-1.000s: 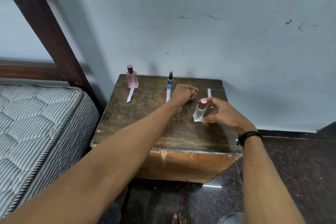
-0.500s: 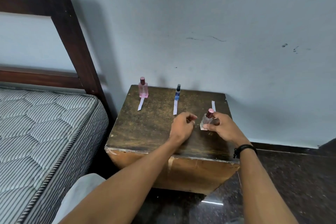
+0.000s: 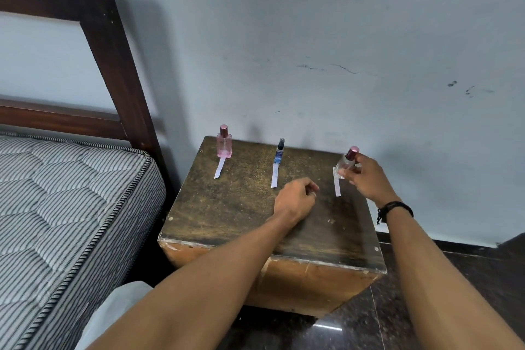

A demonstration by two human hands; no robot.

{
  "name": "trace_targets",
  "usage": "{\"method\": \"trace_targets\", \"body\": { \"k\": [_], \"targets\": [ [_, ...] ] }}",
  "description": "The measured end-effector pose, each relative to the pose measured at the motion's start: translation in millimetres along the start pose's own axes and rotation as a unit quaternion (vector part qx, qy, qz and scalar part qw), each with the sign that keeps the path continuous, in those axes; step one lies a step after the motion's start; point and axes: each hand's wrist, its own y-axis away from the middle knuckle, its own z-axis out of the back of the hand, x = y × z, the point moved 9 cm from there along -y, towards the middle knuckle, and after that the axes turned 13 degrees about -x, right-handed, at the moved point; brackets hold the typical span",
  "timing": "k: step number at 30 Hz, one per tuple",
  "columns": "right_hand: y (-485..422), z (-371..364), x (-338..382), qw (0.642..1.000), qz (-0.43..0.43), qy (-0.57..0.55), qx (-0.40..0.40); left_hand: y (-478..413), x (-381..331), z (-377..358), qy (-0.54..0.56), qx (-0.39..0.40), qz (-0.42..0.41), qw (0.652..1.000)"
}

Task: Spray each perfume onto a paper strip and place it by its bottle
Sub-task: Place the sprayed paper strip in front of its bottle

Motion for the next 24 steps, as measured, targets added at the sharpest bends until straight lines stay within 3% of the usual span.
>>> {"method": "trace_targets", "body": {
  "k": [12, 24],
  "targets": [
    [-43.3, -6.9, -10.1, 0.999, 0.004, 0.047, 0.010, -63.9, -18.4, -12.4, 0.060, -0.008, 0.017, 0.998],
    [-55.3, -15.2, -13.2, 0.996, 0.049, 0.074, 0.003, -77.7, -46.6, -45.0, 0.052, 0.015, -0.035, 0.998]
  ]
}}
